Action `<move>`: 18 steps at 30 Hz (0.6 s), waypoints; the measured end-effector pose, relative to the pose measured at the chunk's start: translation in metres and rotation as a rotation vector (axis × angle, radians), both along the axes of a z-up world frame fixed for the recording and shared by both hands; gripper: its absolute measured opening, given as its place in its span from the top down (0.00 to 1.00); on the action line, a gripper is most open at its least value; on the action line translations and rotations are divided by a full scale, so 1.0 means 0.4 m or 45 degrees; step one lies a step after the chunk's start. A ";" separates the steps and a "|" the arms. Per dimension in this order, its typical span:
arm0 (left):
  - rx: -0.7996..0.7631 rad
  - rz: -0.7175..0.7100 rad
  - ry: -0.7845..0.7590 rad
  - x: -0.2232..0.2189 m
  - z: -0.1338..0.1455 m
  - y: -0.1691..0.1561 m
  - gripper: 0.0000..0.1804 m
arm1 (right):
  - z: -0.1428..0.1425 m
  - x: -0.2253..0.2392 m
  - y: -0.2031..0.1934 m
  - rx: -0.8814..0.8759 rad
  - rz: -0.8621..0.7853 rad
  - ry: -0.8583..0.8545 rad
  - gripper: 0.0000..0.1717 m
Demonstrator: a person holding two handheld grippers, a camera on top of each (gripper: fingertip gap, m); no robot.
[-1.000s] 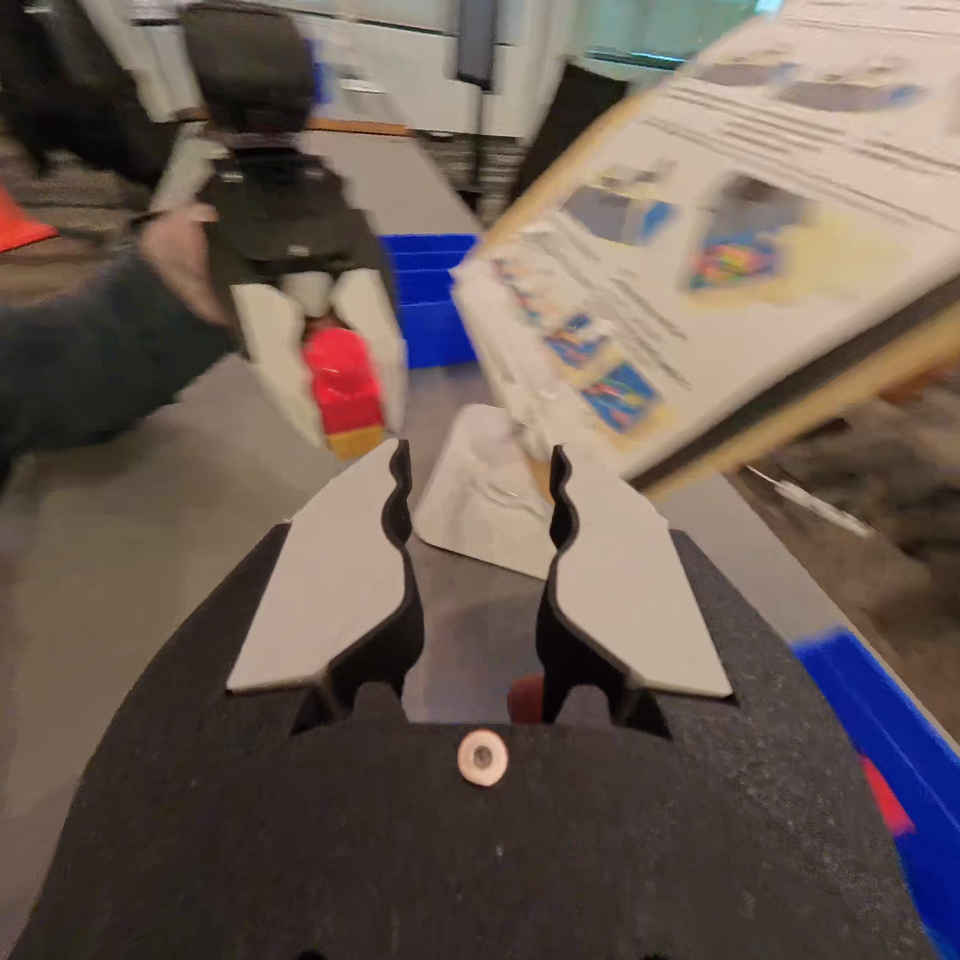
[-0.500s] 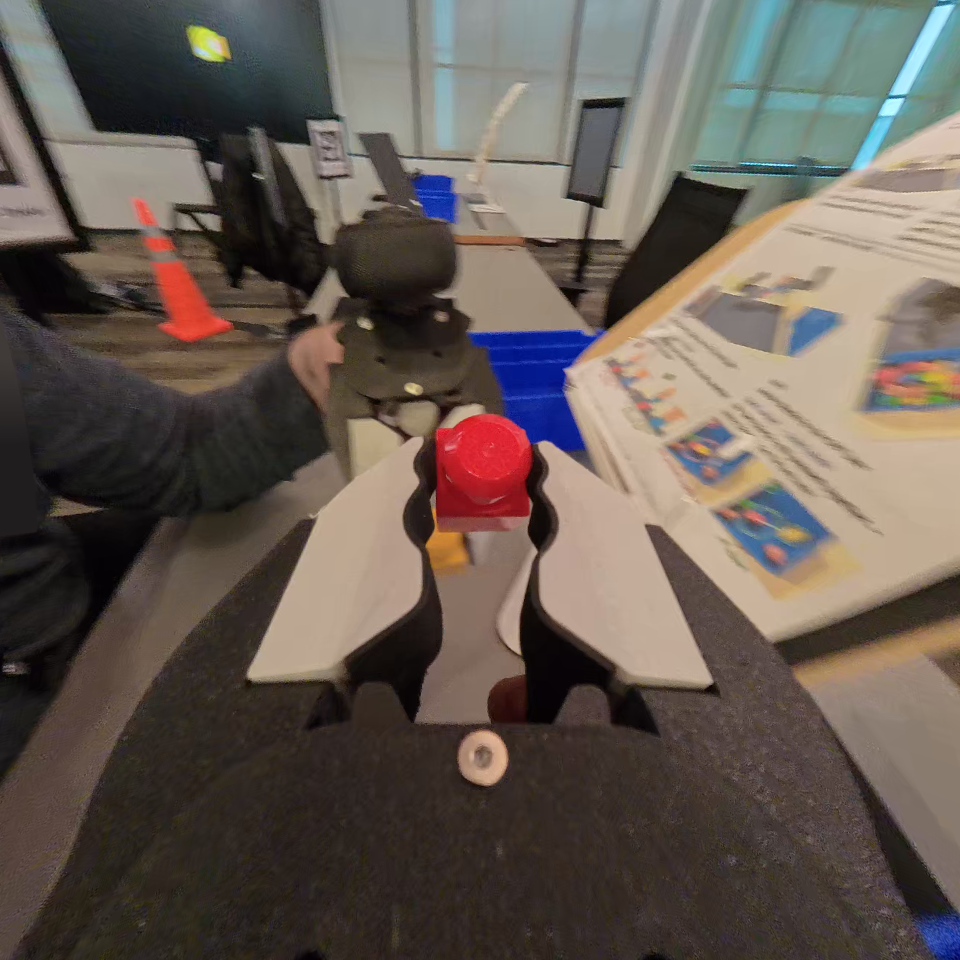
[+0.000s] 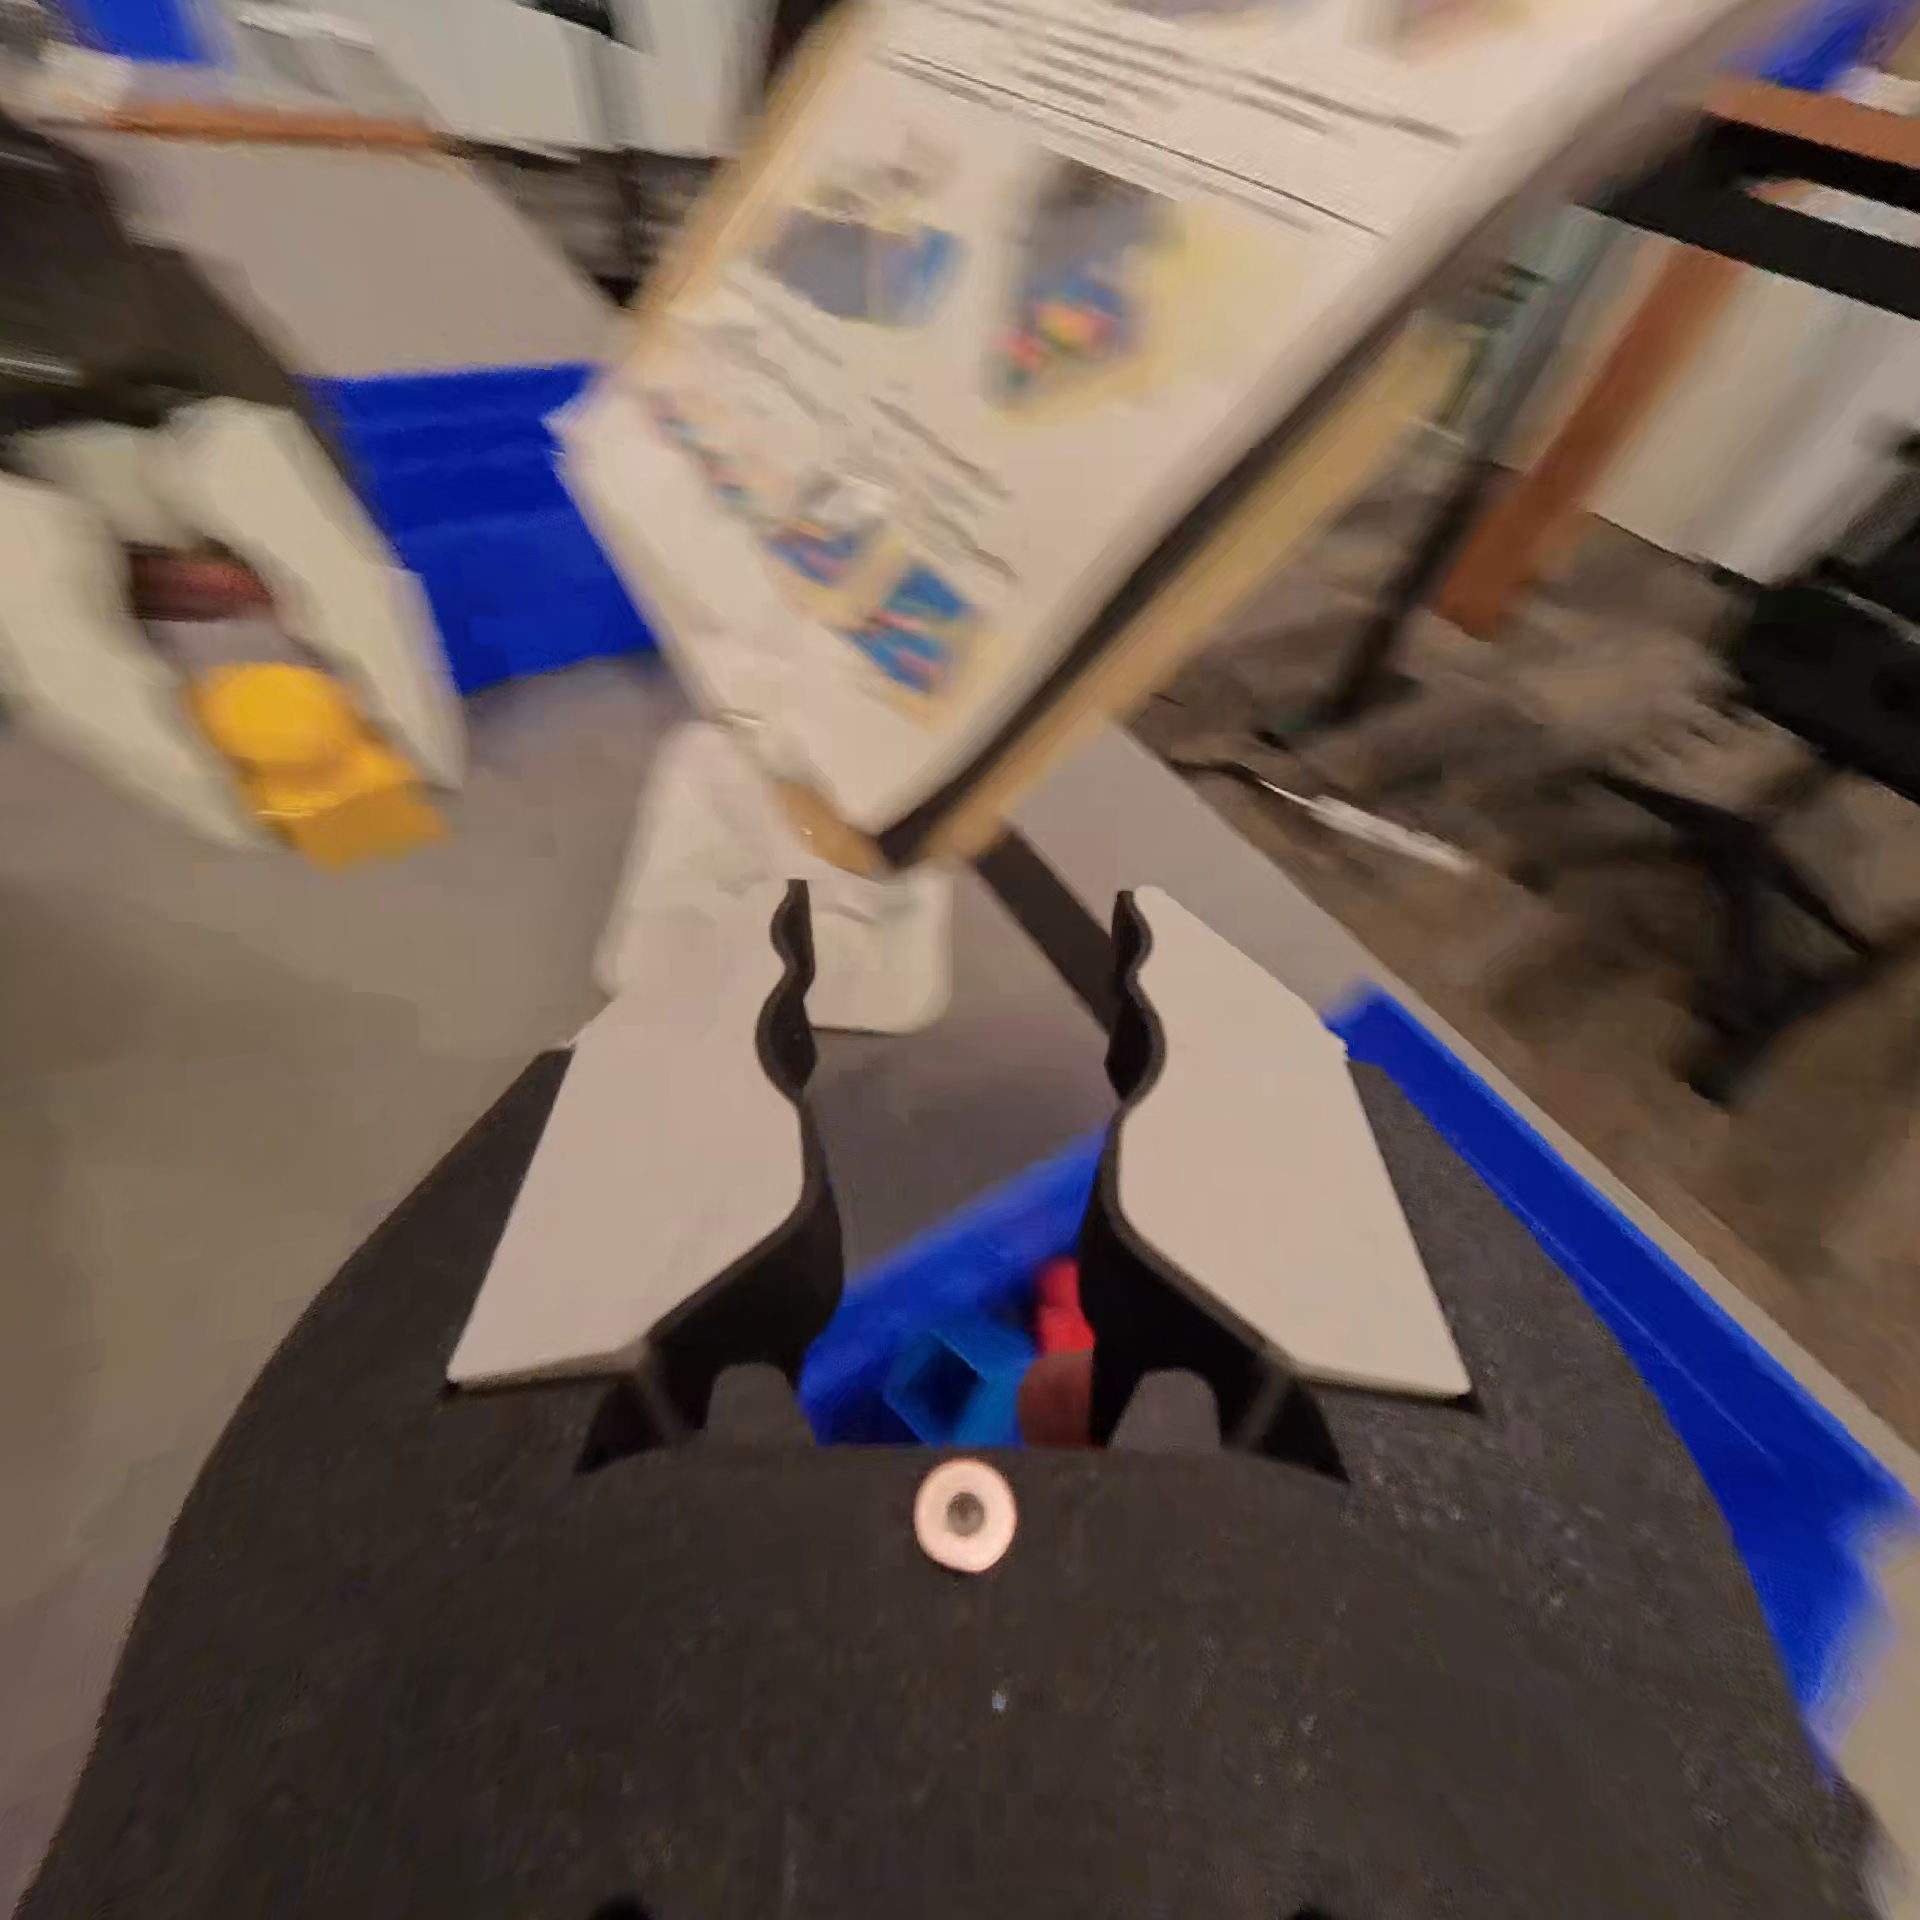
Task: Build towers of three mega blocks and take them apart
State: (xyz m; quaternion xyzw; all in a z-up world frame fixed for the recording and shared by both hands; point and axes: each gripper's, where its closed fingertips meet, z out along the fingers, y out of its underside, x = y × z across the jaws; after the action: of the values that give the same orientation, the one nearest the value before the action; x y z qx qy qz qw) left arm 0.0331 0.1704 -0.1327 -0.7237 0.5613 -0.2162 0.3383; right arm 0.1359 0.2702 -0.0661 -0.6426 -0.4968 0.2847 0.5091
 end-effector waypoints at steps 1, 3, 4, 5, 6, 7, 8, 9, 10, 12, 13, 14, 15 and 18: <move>-0.005 -0.005 -0.004 0.003 0.000 -0.002 0.80 | 0.005 -0.054 -0.056 -0.001 0.153 0.012 0.72; 0.014 0.004 -0.013 0.008 0.003 0.002 0.80 | -0.004 -0.145 -0.146 -0.003 0.364 -0.012 0.72; 0.008 -0.001 -0.020 0.011 0.004 0.000 0.80 | -0.016 -0.184 -0.187 -0.007 0.455 -0.036 0.73; 0.010 -0.010 -0.023 0.013 0.005 -0.003 0.80 | -0.031 -0.216 -0.220 -0.013 0.525 -0.064 0.73; 0.020 -0.009 -0.028 0.014 0.008 -0.003 0.80 | -0.046 -0.241 -0.241 -0.019 0.564 -0.092 0.73; 0.019 -0.013 -0.032 0.016 0.010 -0.006 0.80 | -0.058 -0.260 -0.255 -0.027 0.589 -0.110 0.73; 0.013 -0.028 -0.032 0.018 0.010 -0.011 0.80 | -0.065 -0.275 -0.267 -0.039 0.615 -0.111 0.75; 0.021 -0.034 -0.029 0.019 0.011 -0.013 0.80 | -0.070 -0.286 -0.276 -0.053 0.637 -0.104 0.77; 0.028 -0.036 -0.019 0.020 0.009 -0.014 0.80 | -0.072 -0.292 -0.281 -0.067 0.656 -0.095 0.82; 0.025 -0.050 -0.014 0.024 0.006 -0.019 0.81 | -0.071 -0.294 -0.287 -0.087 0.683 -0.072 0.87; 0.027 -0.053 -0.017 0.027 0.005 -0.019 0.80 | -0.066 -0.292 -0.286 -0.082 0.688 -0.062 0.90; 0.025 -0.058 -0.012 0.029 0.003 -0.020 0.80 | -0.057 -0.288 -0.283 -0.081 0.684 -0.043 1.00; 0.029 -0.061 -0.009 0.030 0.002 -0.020 0.80 | -0.049 -0.283 -0.283 -0.096 0.689 -0.021 1.00; 0.071 -0.041 -0.018 0.029 0.017 -0.014 0.80 | -0.058 -0.276 -0.282 -0.095 0.666 -0.061 0.85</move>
State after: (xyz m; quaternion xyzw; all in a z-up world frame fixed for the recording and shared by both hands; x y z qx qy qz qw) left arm 0.0448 0.1650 -0.1258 -0.7032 0.5764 -0.2110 0.3588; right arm 0.0256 0.1576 -0.0892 -0.5171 -0.6472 0.4094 0.3823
